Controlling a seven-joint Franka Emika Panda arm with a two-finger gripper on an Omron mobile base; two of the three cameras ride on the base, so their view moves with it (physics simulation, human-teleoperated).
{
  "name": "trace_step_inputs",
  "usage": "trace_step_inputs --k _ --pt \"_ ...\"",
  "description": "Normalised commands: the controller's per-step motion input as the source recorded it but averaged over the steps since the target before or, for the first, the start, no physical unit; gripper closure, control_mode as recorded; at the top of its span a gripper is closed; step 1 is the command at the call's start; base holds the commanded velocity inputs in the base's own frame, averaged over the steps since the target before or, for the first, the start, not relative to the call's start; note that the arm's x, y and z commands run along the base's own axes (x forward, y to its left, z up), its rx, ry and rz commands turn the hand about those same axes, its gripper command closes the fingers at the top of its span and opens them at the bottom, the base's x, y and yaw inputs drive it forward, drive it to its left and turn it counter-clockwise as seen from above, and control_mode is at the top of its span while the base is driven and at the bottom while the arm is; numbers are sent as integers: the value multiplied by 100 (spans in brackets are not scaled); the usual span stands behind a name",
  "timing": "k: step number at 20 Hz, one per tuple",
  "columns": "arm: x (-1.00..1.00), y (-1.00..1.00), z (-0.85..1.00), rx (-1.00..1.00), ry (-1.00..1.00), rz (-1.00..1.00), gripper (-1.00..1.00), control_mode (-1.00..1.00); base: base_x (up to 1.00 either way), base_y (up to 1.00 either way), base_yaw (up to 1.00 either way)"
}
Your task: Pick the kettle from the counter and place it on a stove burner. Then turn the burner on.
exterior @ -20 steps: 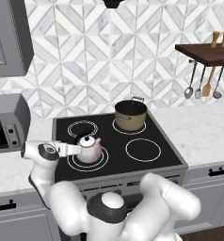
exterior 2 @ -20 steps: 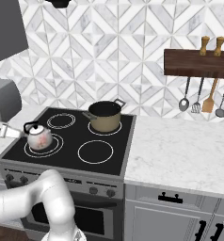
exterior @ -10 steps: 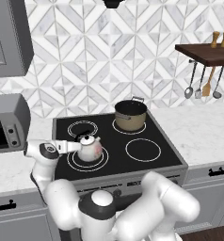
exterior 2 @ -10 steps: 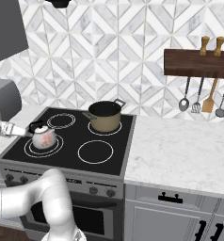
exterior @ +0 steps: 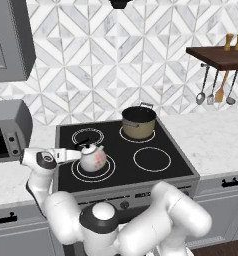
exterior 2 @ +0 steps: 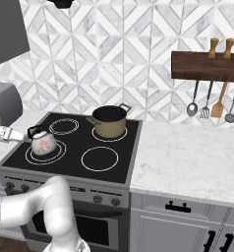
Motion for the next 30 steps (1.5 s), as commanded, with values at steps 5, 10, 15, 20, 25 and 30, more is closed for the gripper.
trace_step_inputs --k 5,10,15,20,25,30 --pt "1 1 -13 0 2 0 -100 -100 0 0 0" --pt "0 0 1 0 0 0 -100 -100 0 0 0" --pt "-10 1 5 0 0 0 -100 -100 0 0 0" --pt "-100 19 -10 -6 -11 10 -100 -100 0 0 0" --pt "-100 33 -47 -8 -14 18 -100 -100 0 0 0" --pt "-100 17 -91 0 -15 24 -100 -100 0 0 0"
